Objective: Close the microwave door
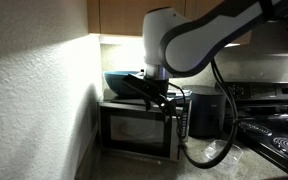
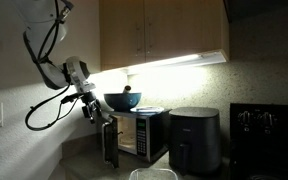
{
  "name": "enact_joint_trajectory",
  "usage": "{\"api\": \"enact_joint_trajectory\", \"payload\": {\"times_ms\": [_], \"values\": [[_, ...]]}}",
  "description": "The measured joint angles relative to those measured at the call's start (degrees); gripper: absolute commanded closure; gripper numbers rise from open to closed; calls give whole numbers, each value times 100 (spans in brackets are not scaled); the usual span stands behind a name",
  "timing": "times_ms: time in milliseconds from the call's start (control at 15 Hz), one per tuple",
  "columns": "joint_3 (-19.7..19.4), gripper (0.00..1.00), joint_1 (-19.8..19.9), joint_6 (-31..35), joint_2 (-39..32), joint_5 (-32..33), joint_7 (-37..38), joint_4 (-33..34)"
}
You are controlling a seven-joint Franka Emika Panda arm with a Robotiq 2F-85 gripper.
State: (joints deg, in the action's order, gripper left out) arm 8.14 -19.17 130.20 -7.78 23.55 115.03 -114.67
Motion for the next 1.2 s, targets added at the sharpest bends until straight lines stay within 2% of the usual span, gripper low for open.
{"api": "enact_joint_trajectory", "payload": {"times_ms": [67,400,467,867,1067,1200], "values": [[3,0,66,-88,0,-338,-59,11],[-29,0,122,-100,0,-311,-35,64],[-6,0,128,-163,-8,-498,-138,65],[115,0,154,-1132,-285,-1606,-1277,211],[144,0,211,-1279,-460,-1988,-2139,379],[155,0,245,-1288,-530,-2007,-2280,445]]}}
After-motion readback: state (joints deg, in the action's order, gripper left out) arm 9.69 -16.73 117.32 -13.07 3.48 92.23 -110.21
